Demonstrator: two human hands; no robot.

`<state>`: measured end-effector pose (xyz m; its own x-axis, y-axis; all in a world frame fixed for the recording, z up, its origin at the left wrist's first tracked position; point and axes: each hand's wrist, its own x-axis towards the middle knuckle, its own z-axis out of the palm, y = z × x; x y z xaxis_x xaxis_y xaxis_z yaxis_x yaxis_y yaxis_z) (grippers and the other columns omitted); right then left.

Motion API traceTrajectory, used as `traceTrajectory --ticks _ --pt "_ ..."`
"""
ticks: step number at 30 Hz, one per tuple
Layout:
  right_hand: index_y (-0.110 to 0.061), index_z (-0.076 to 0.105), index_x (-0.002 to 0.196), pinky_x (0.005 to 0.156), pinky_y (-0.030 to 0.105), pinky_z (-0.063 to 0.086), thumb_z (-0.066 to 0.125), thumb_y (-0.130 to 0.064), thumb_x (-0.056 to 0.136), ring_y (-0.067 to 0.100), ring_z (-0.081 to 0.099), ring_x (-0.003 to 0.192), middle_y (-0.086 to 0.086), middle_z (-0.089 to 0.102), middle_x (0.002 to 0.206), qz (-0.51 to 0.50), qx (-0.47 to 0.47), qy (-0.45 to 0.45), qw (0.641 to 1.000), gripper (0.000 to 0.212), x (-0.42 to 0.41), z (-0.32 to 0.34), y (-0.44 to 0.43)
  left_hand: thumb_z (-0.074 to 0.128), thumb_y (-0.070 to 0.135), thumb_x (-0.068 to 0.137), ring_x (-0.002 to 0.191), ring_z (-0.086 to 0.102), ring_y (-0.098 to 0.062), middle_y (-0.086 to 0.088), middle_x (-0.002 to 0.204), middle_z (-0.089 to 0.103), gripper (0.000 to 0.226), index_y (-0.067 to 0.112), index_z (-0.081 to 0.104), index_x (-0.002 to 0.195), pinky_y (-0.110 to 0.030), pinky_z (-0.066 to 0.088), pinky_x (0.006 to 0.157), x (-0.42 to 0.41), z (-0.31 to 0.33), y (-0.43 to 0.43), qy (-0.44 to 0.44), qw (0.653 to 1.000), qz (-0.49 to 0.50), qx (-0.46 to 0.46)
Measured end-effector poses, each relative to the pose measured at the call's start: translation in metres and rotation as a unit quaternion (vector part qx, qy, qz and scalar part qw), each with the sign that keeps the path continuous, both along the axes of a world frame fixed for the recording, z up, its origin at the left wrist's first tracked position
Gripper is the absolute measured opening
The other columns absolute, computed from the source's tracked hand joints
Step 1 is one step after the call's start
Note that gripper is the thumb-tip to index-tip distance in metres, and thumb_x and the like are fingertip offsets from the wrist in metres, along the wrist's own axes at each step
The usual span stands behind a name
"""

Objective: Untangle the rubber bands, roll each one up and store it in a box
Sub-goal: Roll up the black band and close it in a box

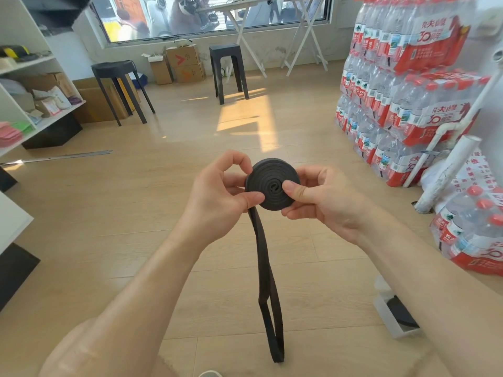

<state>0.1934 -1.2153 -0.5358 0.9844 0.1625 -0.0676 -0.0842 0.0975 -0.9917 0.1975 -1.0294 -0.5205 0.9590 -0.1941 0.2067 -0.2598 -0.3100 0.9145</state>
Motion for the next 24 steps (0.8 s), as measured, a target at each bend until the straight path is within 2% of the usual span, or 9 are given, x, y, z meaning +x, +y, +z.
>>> traceTrajectory --ticks 2,4,6,9,12,15,17,20,24 --pt "-0.014 0.070 0.100 0.056 0.022 0.054 0.068 -0.009 0.087 0.017 0.068 0.061 0.006 0.072 0.087 0.042 -0.104 -0.005 0.994 0.014 -0.001 0.007 -0.008 0.070 -0.014 0.073 0.067 0.071 -0.018 -0.006 0.077 0.073 0.039 0.018 0.051 0.084 -0.028 0.058 0.064 -0.001 0.002 0.002 -0.014 0.999 -0.007 0.041" --pt "-0.030 0.069 0.105 0.059 0.021 0.051 0.073 -0.015 0.084 0.011 0.066 0.062 -0.002 0.072 0.094 0.048 -0.252 -0.053 0.965 0.026 -0.003 0.012 -0.012 0.071 -0.013 0.072 0.071 0.071 -0.015 -0.003 0.076 0.073 0.039 0.019 0.053 0.085 -0.032 0.059 0.070 -0.001 0.004 0.005 -0.032 0.993 -0.030 0.107" --pt "-0.039 0.064 0.114 0.059 0.017 0.047 0.076 -0.020 0.081 0.008 0.065 0.060 -0.008 0.069 0.099 0.045 -0.316 -0.111 0.941 0.040 -0.006 0.012 -0.010 0.072 -0.011 0.072 0.073 0.070 -0.013 0.002 0.075 0.072 0.042 0.025 0.054 0.083 -0.037 0.058 0.073 -0.001 0.005 0.006 -0.038 0.984 -0.049 0.167" --pt "-0.036 0.067 0.115 0.056 0.014 0.045 0.078 -0.018 0.079 0.013 0.065 0.055 -0.006 0.070 0.091 0.065 -0.343 -0.163 0.923 0.041 -0.009 0.007 -0.001 0.072 -0.007 0.073 0.076 0.069 -0.015 0.007 0.074 0.072 0.044 0.031 0.054 0.082 -0.041 0.057 0.074 -0.001 0.004 0.006 -0.040 0.972 -0.067 0.222" --pt "-0.030 0.068 0.100 0.051 0.018 0.047 0.078 -0.012 0.079 0.015 0.065 0.051 0.000 0.069 0.087 0.060 -0.343 -0.157 0.924 0.029 -0.010 0.006 0.002 0.072 -0.006 0.073 0.078 0.068 -0.018 0.008 0.075 0.071 0.044 0.033 0.053 0.081 -0.041 0.056 0.074 -0.002 0.002 0.005 -0.042 0.968 -0.070 0.236" --pt "-0.026 0.061 0.088 0.050 0.020 0.048 0.078 -0.013 0.079 0.015 0.067 0.052 0.003 0.067 0.088 0.036 -0.381 -0.162 0.909 0.023 -0.009 0.004 0.005 0.077 -0.002 0.069 0.074 0.068 -0.012 0.011 0.073 0.070 0.042 0.030 0.053 0.081 -0.037 0.057 0.073 -0.002 0.004 0.005 -0.045 0.973 -0.047 0.223" --pt "-0.023 0.057 0.085 0.050 0.025 0.052 0.077 -0.011 0.080 0.015 0.067 0.051 0.005 0.066 0.088 0.023 -0.369 -0.151 0.917 0.024 -0.007 0.001 0.005 0.082 0.002 0.065 0.069 0.069 -0.007 0.008 0.074 0.071 0.037 0.025 0.055 0.078 -0.034 0.058 0.070 0.000 0.004 0.007 -0.034 0.981 -0.023 0.191" --pt "-0.019 0.055 0.087 0.052 0.031 0.056 0.075 -0.009 0.082 0.020 0.069 0.053 0.010 0.064 0.093 0.008 -0.319 -0.128 0.939 0.023 -0.004 0.001 0.003 0.084 0.009 0.065 0.072 0.070 -0.015 -0.002 0.074 0.072 0.026 0.018 0.061 0.073 -0.038 0.058 0.073 0.003 0.003 0.010 -0.038 0.988 0.004 0.151" --pt "-0.014 0.056 0.092 0.055 0.034 0.056 0.073 -0.007 0.083 0.025 0.070 0.057 0.013 0.064 0.096 -0.001 -0.268 -0.109 0.957 0.021 -0.001 0.001 0.000 0.076 0.004 0.076 0.076 0.072 -0.012 -0.003 0.082 0.073 0.019 0.012 0.060 0.082 -0.037 0.058 0.077 0.003 0.004 0.010 -0.010 0.994 -0.016 0.105"
